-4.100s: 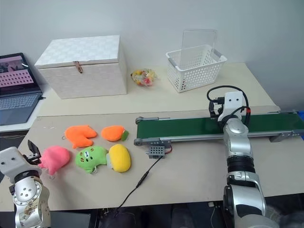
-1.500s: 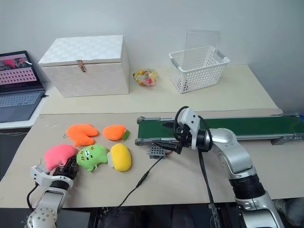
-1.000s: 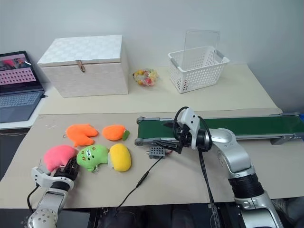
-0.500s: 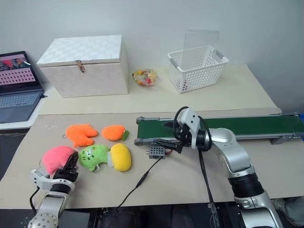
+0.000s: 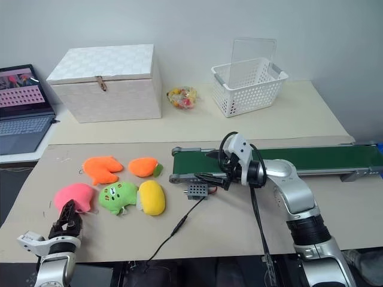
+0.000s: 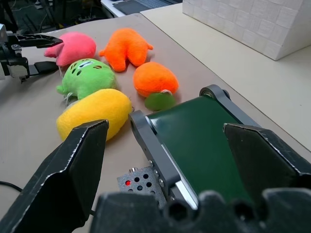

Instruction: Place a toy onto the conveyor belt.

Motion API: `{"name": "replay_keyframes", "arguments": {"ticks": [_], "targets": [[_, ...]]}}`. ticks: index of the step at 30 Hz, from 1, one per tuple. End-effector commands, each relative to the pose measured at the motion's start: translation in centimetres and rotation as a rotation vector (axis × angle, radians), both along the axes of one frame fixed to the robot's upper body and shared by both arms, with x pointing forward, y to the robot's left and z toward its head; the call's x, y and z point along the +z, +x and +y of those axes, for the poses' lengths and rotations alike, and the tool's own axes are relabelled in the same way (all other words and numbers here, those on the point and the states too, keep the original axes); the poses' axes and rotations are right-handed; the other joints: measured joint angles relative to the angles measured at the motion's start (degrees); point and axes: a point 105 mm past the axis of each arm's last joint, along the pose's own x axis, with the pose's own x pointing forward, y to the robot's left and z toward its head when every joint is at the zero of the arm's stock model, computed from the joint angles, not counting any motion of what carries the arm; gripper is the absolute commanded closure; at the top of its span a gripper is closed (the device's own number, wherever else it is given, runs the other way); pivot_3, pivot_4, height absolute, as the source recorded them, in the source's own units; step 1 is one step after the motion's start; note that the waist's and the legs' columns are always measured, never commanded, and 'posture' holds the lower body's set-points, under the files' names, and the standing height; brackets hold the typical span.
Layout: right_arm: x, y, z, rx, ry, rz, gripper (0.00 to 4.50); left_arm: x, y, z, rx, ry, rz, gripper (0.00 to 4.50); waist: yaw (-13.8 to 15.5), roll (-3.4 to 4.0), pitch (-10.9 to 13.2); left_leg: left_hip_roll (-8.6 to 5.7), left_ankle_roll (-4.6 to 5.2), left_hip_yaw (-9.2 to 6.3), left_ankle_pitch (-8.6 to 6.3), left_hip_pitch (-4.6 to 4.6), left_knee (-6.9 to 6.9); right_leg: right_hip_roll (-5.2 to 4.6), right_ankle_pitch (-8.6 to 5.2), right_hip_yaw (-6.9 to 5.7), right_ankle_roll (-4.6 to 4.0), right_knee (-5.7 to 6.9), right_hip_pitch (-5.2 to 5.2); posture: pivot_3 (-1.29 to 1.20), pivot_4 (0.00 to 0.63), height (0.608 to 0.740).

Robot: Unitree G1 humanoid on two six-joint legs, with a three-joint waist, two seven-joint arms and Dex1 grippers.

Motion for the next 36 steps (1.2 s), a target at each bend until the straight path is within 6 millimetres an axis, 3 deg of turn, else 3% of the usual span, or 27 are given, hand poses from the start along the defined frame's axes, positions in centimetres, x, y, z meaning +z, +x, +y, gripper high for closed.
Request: {"name": "replay_keyframes", "arguments": {"ticks": [1, 9, 13, 14, 16, 22, 24, 26, 28, 30, 32, 34, 36], "targets": [[1.6, 0.2, 0.1, 0.013, 0.019, -0.067, 0.00, 0.4, 0.3, 0.5, 0.012, 0.010, -0.002, 1.13, 0.0, 0.00, 0.0, 0.00, -0.02, 0.00, 0.01, 0.00, 0.00, 0.00, 0.00, 0.00, 0.00, 0.00, 0.00, 0.00, 0.150, 0.740], [1.5, 0.2, 0.2, 0.004, 0.024, -0.067, 0.00, 1.1, 1.1, 0.4, 0.006, -0.001, -0.031, 1.13, 0.0, -0.01, 0.0, 0.00, -0.10, 0.00, 0.06, 0.00, 0.00, 0.00, 0.00, 0.00, -0.01, 0.00, 0.00, 0.00, 0.150, 0.740], [1.4, 0.3, 0.1, -0.007, 0.022, -0.067, 0.00, 0.9, 1.0, 0.4, 0.009, -0.005, -0.025, 1.99, 0.0, -0.02, 0.0, 0.00, -0.11, 0.00, 0.06, -0.01, -0.01, 0.00, 0.00, 0.00, -0.01, -0.01, -0.02, 0.00, 0.150, 0.740], [1.4, 0.4, 0.0, -0.010, 0.020, -0.067, 0.00, 0.8, 1.0, 0.4, 0.008, -0.007, -0.024, 2.54, 0.0, -0.02, 0.0, 0.00, -0.11, 0.00, 0.06, -0.01, -0.01, 0.00, 0.00, 0.00, -0.01, -0.02, -0.02, 0.00, 0.150, 0.740], [1.4, 0.4, 0.0, -0.012, 0.019, -0.066, 0.00, 0.8, 1.0, 0.3, 0.007, -0.008, -0.024, 3.19, 0.1, -0.02, 0.0, 0.00, -0.11, 0.00, 0.06, -0.01, 0.00, 0.00, 0.00, 0.00, -0.01, -0.01, -0.01, 0.00, 0.150, 0.740], [1.1, 0.6, 0.2, -0.014, 0.013, -0.065, 0.00, 0.6, 1.1, 0.7, 0.021, 0.022, 0.007, 3.19, 0.0, -0.03, 0.0, 0.00, -0.12, 0.00, 0.06, -0.01, 0.00, 0.01, 0.00, 0.00, -0.01, 0.00, -0.01, 0.00, 0.150, 0.740], [1.1, 0.6, 0.2, -0.014, 0.013, -0.064, 0.00, 1.7, 1.3, 1.0, 0.039, 0.064, -0.009, 3.19, 0.0, -0.03, 0.0, 0.00, -0.12, 0.00, 0.06, 0.00, 0.00, 0.01, 0.00, 0.00, -0.01, 0.00, -0.01, 0.00, 0.150, 0.740], [1.1, 0.7, 0.2, -0.015, 0.013, -0.062, 0.00, 4.9, 1.4, 1.8, 0.105, 0.210, -0.026, 3.19, 0.0, -0.15, 0.1, 0.00, -0.13, 0.00, 0.07, -0.01, 0.00, 0.01, 0.00, 0.00, -0.02, 0.00, -0.01, 0.00, 0.150, 0.740], [1.0, 0.7, 0.1, -0.017, 0.012, -0.061, 0.00, 8.2, 1.2, 3.0, 0.215, 0.495, 0.062, 3.19, 0.1, -0.40, 0.2, 0.03, -0.18, 0.00, 0.09, -0.01, 0.00, 0.02, 0.02, 0.00, -0.04, -0.01, -0.01, 0.00, 0.150, 0.740], [0.9, 0.7, 0.0, -0.020, 0.013, -0.056, 0.00, 11.9, 1.7, 2.6, 0.288, 0.832, 0.165, 3.19, 0.1, -0.44, 0.2, 0.04, -0.24, 0.00, 0.11, -0.01, -0.01, 0.04, 0.05, 0.00, -0.08, -0.05, 0.00, 0.00, 0.150, 0.740], [0.8, 0.7, 0.0, -0.023, 0.012, -0.054, 0.00, 13.8, 2.0, 2.1, 0.355, 1.056, 0.262, 3.19, 0.2, -0.44, 0.2, 0.01, -0.25, 0.02, 0.11, -0.02, -0.02, 0.04, 0.06, 0.03, -0.10, -0.07, 0.01, 0.00, 0.150, 0.740], [0.7, 0.8, 0.0, -0.028, 0.018, -0.050, 0.00, 16.0, 3.2, 0.1, 0.366, 1.358, 0.285, 3.19, 0.3, -0.42, 0.2, -0.02, -0.24, 0.02, 0.11, -0.02, -0.04, 0.01, 0.06, 0.04, -0.10, -0.09, 0.03, 0.00, 0.150, 0.740], [0.7, 0.8, 0.0, -0.035, 0.022, -0.051, 0.00, 18.1, 5.2, -3.2, 0.352, 1.741, 0.272, 3.19, 0.3, -0.42, 0.2, -0.04, -0.23, 0.03, 0.11, -0.02, -0.08, 0.02, 0.06, 0.05, -0.10, -0.08, 0.01, 0.00, 0.150, 0.740]]}}
